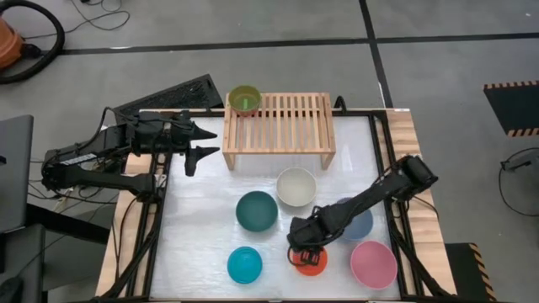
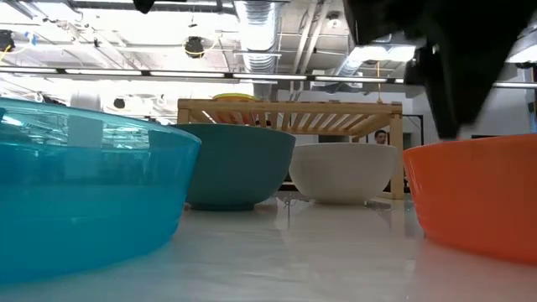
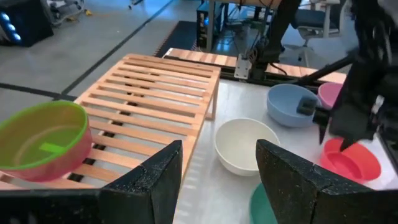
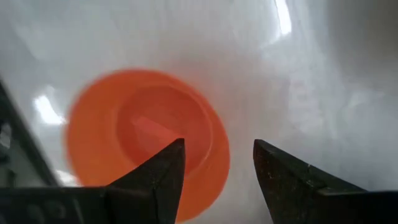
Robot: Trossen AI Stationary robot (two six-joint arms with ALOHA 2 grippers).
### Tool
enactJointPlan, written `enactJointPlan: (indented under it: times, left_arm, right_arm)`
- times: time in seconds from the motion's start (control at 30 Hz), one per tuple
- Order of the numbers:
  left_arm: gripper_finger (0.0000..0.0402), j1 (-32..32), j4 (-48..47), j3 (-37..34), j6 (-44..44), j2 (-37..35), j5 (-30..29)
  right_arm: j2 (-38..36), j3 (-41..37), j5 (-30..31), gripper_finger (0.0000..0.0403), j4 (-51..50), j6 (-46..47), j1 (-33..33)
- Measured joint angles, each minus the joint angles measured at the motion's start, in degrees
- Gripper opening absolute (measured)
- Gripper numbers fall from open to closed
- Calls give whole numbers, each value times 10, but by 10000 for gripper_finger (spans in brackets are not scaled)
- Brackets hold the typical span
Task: Place and stack bowls onto a shelf
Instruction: Put the transparent orange bowl on the shelf
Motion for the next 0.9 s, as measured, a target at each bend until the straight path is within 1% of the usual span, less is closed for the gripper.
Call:
enactJointPlan:
  times: [0.23, 0.37, 0.43, 0.5, 0.63, 0.67, 0.77, 0.9]
  left_arm:
    - [193, 0, 0, 0, -33, 0, -2]
    - [193, 0, 0, 0, -39, 0, -5]
    - [193, 0, 0, 0, -39, 0, -5]
    - [193, 0, 0, 0, -45, 0, -5]
    - [193, 0, 0, 0, -59, 0, -25]
    - [193, 0, 0, 0, -63, 0, -34]
    - [193, 0, 0, 0, -68, 0, -52]
    - [193, 0, 1, 0, -85, -6, -66]
  right_arm:
    - [60, 0, 1, 214, 4, -82, -3]
    - [84, 0, -2, 207, 9, -108, -11]
    - [92, 0, -5, 187, 16, -115, -13]
    - [94, 0, -10, 147, 23, -116, -15]
    - [92, 0, -33, 30, 32, -109, -14]
    - [90, 0, -39, 22, 33, -107, -14]
    - [87, 1, -49, 24, 33, -93, -18]
    - [70, 23, -53, 23, -8, -82, -26]
